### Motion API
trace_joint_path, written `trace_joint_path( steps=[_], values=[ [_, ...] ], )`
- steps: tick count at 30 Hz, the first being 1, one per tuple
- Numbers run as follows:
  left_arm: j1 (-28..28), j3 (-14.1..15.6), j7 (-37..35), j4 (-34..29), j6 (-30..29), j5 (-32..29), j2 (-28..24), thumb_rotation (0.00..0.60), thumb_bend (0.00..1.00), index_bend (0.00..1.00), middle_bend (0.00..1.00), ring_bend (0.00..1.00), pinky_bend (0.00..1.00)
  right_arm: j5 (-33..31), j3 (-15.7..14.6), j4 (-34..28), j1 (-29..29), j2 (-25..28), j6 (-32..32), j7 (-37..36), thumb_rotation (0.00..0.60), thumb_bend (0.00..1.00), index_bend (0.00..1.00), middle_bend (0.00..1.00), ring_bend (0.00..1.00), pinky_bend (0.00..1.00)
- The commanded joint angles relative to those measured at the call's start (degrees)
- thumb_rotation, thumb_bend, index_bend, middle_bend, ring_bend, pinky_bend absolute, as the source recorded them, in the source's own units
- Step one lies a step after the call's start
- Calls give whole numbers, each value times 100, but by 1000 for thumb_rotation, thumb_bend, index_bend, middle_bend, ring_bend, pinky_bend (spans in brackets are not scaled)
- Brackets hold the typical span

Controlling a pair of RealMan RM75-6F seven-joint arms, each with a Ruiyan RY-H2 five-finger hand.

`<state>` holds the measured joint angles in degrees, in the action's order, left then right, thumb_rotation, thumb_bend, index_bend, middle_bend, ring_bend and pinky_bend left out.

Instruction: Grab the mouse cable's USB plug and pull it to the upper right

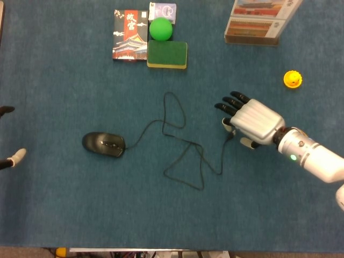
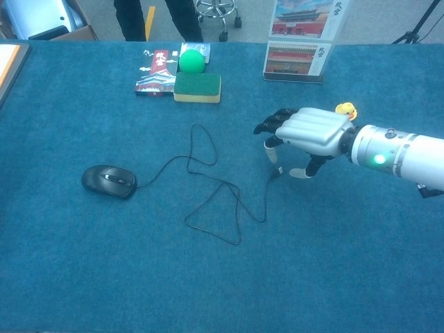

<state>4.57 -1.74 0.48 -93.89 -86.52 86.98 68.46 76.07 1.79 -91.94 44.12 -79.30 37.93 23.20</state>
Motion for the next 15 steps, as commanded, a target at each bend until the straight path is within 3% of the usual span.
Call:
trace_joint_path(
  steps=[1, 15],
  values=[
    [-5, 5, -27, 27, 5, -3, 13, 600, 22, 251, 0, 0, 0, -66, -20, 73, 51, -70, -38, 4, 600, 284, 421, 96, 0, 11],
    [-29, 16, -219, 167, 4, 0, 48, 600, 22, 251, 0, 0, 0, -196, -80, 444, 302, -418, -221, -179, 600, 284, 421, 95, 0, 10]
  ],
)
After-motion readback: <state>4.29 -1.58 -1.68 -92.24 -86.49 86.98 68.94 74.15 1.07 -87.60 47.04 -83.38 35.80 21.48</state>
